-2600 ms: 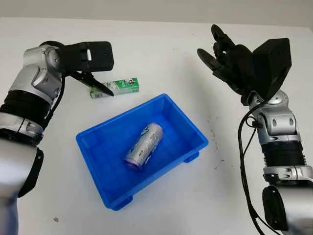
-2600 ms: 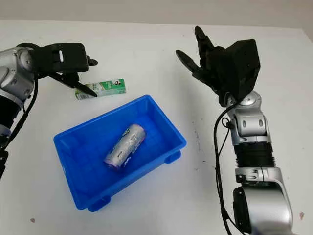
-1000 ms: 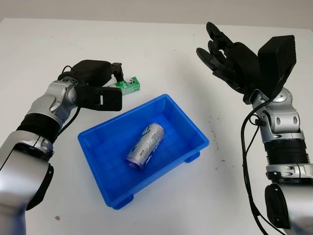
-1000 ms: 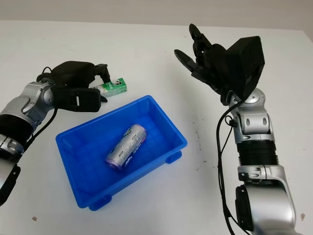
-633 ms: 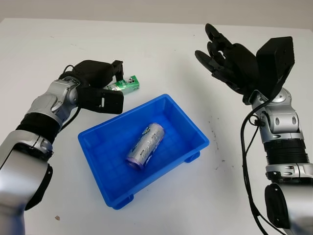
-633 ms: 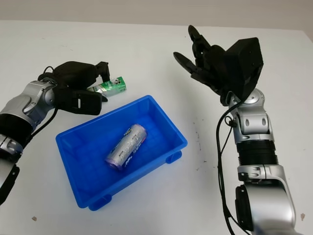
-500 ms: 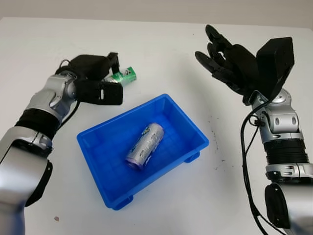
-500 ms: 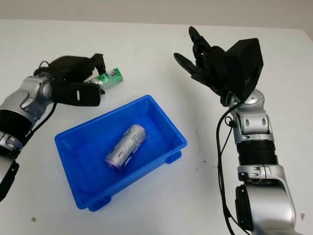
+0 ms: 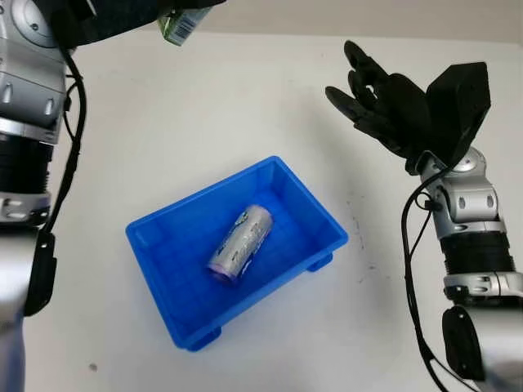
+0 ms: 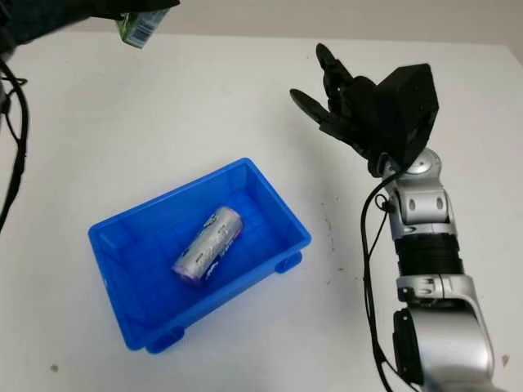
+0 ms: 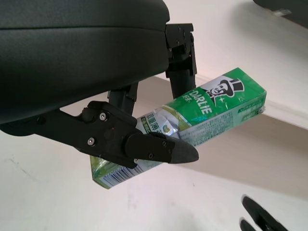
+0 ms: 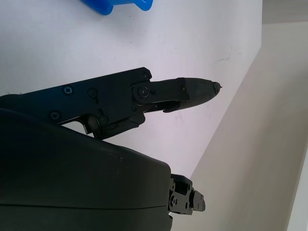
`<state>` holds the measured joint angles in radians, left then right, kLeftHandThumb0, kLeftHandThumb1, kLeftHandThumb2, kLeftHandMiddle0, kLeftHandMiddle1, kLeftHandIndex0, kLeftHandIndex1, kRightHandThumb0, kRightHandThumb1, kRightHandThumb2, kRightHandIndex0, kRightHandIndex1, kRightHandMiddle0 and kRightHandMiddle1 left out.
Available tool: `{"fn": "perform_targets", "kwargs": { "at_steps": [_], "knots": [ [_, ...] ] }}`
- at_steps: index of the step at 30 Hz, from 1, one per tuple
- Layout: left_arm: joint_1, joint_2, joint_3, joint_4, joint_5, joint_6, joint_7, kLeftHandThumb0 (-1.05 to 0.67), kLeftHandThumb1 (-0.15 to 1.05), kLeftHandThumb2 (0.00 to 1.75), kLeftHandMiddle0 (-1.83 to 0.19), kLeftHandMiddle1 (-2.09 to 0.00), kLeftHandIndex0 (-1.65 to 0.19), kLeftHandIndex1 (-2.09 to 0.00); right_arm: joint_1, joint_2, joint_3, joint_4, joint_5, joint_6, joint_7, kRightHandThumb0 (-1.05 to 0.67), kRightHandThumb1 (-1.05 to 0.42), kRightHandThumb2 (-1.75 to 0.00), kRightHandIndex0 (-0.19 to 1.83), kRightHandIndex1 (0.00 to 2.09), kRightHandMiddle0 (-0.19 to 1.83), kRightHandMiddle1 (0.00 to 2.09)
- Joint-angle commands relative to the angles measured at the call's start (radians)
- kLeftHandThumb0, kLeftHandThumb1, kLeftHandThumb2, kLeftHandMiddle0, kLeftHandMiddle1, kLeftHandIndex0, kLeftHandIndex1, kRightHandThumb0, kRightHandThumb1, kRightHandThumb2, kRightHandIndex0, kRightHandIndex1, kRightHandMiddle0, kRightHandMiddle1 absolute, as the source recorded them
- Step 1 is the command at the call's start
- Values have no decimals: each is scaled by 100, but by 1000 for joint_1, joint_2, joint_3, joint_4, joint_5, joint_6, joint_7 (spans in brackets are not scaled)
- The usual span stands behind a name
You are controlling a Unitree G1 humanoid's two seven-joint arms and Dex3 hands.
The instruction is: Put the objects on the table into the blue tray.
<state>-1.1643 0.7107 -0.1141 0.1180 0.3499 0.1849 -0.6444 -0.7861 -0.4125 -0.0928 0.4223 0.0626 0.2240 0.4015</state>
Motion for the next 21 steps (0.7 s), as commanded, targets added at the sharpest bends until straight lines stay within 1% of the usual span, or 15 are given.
{"fn": "perform_targets", "kwargs": {
  "at_steps": [1,2,5,7,9,10,12,15,18,20,21],
  "knots": [
    [27,45,-26,-90,-10,49,-103,-36,105,31,-53,-209,-11,-196,-18,-4,-5,3,5,5,-6,-57,-105,-24,-19,0,-18,3],
    [36,59,-38,-119,-20,62,-160,-33,105,31,-53,-209,-12,-192,-20,-1,-6,5,6,6,-10,-57,-105,-23,-19,0,-18,3],
    [70,82,-60,-218,-61,219,-317,-30,105,33,-46,-209,-6,-198,-27,1,1,18,-1,-9,-12,-57,-105,-22,-19,0,-18,4],
    [107,101,-65,-273,-87,266,-382,-32,105,35,-47,-209,-5,-196,-30,2,3,24,0,-16,-8,-58,-105,-22,-19,0,-19,4],
    [138,117,-76,-319,-112,335,-437,-33,105,36,-53,-209,-6,-200,-32,1,6,26,0,-17,-2,-59,-105,-22,-19,0,-19,3],
    [153,126,-86,-345,-117,369,-459,-34,105,36,-50,-209,-5,-202,-32,0,8,23,-1,-13,-1,-59,-105,-23,-19,0,-19,3],
    [181,146,-114,-393,-118,432,-497,-34,105,37,-49,-209,-5,-204,-35,2,9,23,-3,-9,-4,-59,-105,-23,-19,0,-19,3],
    [228,172,-153,-444,-122,485,-534,-35,105,39,-49,-209,-8,-208,-36,4,8,23,-2,-3,-2,-59,-105,-23,-19,0,-19,4],
    [256,183,-175,-473,-134,537,-551,-36,105,39,-39,-209,-2,-205,-36,5,6,25,1,-6,1,-58,-105,-23,-19,0,-19,3],
    [274,181,-181,-490,-145,567,-549,-36,105,37,-41,-209,-7,-204,-35,4,6,27,3,-10,5,-57,-105,-23,-19,0,-19,2],
    [277,179,-185,-502,-151,591,-547,-37,105,36,-39,-209,-12,-200,-35,5,4,28,5,-9,6,-57,-105,-23,-19,0,-19,2]
  ]
}}
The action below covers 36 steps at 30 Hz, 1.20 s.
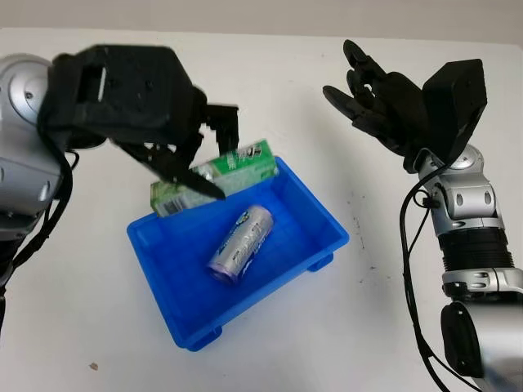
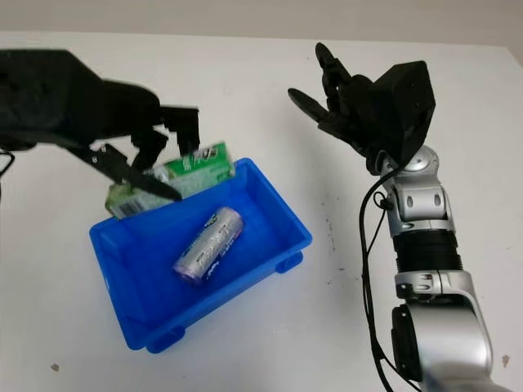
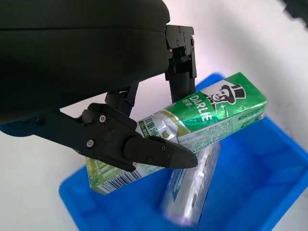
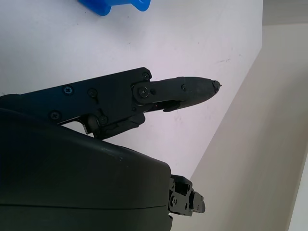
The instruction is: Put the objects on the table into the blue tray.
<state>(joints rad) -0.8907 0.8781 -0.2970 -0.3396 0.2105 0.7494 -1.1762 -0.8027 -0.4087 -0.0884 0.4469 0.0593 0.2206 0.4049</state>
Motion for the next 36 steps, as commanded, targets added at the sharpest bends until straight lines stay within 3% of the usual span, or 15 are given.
{"fn": "perform_targets", "kwargs": {
  "at_steps": [1,4,6,11,13,16,18,19,20,21,24,28,32,34,36],
  "knots": [
    [-2,13,-11,-56,-20,58,-22,-40,105,34,-38,-200,-8,-188,-17,1,-1,4,7,-6,1,-57,-105,-23,-19,0,-19,2],
    [-43,33,-43,-60,-73,114,-92,-54,105,32,-23,-114,6,-82,-16,0,0,4,3,-8,-4,-57,-105,-23,-19,0,-18,2],
    [-66,37,-50,-46,-122,133,-133,-62,105,31,-16,-37,7,-27,-16,1,-1,8,3,-10,-6,-57,-105,-22,-19,0,-19,3],
    [-114,26,-50,-14,-208,188,-121,-48,105,23,-4,-5,9,-8,-12,-1,1,10,-1,-10,-11,-59,-105,-21,-19,1,-17,5],
    [-115,2,-18,-7,-244,199,-84,-26,105,34,-9,-7,2,-10,-12,-2,1,16,-1,-21,-7,-59,-105,-21,-19,0,-19,4],
    [-135,-36,26,-11,-283,279,-2,-19,104,36,-25,-12,-16,-21,-16,4,-8,21,13,-6,-6,-58,-105,-21,-19,0,-19,5],
    [-147,-75,78,7,-314,327,61,-17,96,49,-38,-22,-8,-79,-15,6,-7,18,15,-9,-5,-57,-105,-21,-19,0,-19,4],
    [-149,-89,101,20,-329,332,85,-25,78,85,-35,-80,-8,-126,-14,6,-5,14,14,-8,-6,-56,-105,-21,-19,0,-19,4],
    [-155,-100,129,44,-340,330,113,-27,70,100,-30,-106,-8,-143,-13,6,-5,13,17,-12,-3,-56,-105,-21,-19,0,-19,5],
    [-160,-106,145,60,-351,328,133,-41,73,102,-31,-165,-15,-182,-13,7,-5,14,19,-15,-1,-55,-105,-22,-19,0,-19,3],
    [-172,-130,216,83,-367,356,235,-52,83,88,-76,-205,-47,-206,-16,11,-8,12,26,-7,-2,-56,-105,-21,-19,0,-19,3],
    [-166,-208,397,184,-411,316,397,-48,103,46,-131,-209,-63,-209,-16,16,-10,12,42,-26,10,-57,-105,-26,-19,0,-19,2],
    [-91,-281,537,325,-397,86,601,-48,105,42,-83,-209,-3,-209,-17,46,-29,19,75,-49,2,-58,-105,-39,-19,0,-19,0],
    [-48,-316,569,392,-366,-35,719,-49,105,44,-44,-209,10,-209,-16,62,-41,25,95,-64,-2,-59,-105,-53,-19,0,-19,0],
    [-2,-353,577,462,-313,-184,854,-50,105,41,-30,-209,6,-209,-15,68,-39,30,93,-73,-13,-63,-105,-59,-19,0,-19,0]
  ]
}}
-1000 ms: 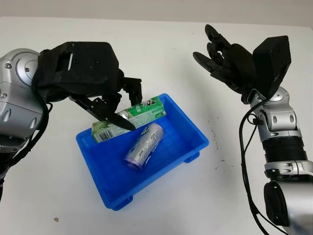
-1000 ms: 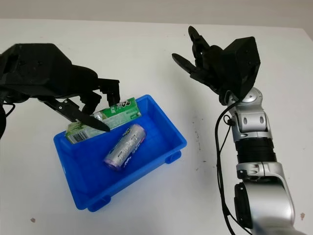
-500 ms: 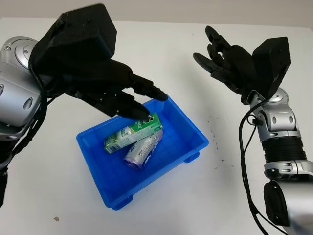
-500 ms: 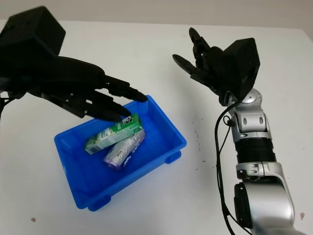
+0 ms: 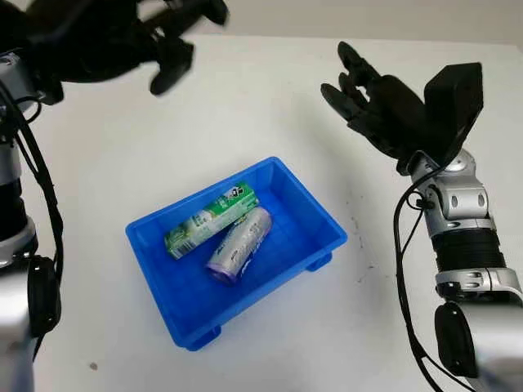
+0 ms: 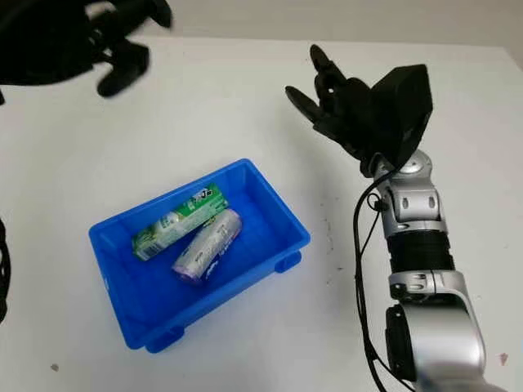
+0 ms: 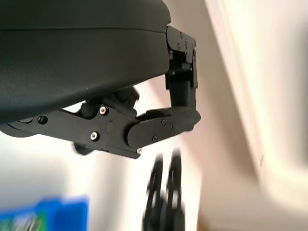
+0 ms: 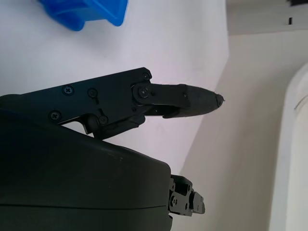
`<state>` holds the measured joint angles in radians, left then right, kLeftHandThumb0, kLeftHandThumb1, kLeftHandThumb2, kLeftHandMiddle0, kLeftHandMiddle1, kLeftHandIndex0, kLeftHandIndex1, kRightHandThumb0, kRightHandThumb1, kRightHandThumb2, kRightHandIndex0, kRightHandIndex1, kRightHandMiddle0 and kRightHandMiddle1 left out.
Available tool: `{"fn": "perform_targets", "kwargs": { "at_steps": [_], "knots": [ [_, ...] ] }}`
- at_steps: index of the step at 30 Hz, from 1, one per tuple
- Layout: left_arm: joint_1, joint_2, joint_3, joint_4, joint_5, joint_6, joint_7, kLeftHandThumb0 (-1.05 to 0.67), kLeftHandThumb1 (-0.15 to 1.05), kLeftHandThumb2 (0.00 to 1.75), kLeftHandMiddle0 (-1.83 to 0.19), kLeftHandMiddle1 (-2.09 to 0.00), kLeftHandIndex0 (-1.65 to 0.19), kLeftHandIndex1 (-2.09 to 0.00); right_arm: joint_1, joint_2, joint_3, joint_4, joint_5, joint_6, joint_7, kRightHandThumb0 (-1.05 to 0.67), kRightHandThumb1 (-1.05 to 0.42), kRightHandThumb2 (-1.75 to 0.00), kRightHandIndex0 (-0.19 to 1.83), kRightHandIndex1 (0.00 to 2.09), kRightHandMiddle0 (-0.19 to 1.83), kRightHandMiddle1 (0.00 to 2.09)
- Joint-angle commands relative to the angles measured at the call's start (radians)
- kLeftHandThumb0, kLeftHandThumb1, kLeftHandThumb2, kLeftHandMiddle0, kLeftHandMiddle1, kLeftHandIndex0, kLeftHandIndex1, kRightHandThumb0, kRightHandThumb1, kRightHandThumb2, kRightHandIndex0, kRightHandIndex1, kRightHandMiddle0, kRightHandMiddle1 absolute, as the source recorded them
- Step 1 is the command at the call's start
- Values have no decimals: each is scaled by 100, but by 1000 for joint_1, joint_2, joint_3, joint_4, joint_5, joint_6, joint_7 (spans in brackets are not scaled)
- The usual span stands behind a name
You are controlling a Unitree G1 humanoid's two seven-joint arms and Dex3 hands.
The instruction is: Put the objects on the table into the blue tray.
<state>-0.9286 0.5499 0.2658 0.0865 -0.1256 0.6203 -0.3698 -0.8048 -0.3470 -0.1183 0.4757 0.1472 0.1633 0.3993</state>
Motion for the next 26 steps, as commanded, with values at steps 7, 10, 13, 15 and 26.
{"fn": "perform_targets", "kwargs": {
  "at_steps": [7,10,13,15,26],
  "knots": [
    [151,-64,-69,256,159,-428,215,-62,105,48,-35,-47,-6,-78,22,31,-4,17,-26,-91,-77,-75,-105,-68,-19,0,-19,0],
    [185,-74,-82,350,146,-502,182,-66,105,54,-13,-8,1,-31,46,51,-13,13,-11,-79,-99,-76,-105,-71,-19,0,-19,0],
    [205,-77,-86,386,124,-538,146,-69,105,56,1,-2,10,-17,59,58,-17,15,0,-76,-98,-74,-105,-75,-19,0,-19,0],
    [214,-72,-93,407,116,-555,117,-69,105,58,10,-1,16,-12,67,63,-24,27,4,-89,-98,-73,-105,-77,-19,0,-19,0],
    [252,-110,-76,400,50,-577,120,-71,105,64,19,-4,19,-4,84,62,-28,25,4,-90,-106,-77,-105,-76,-19,0,-19,0]
  ]
}}
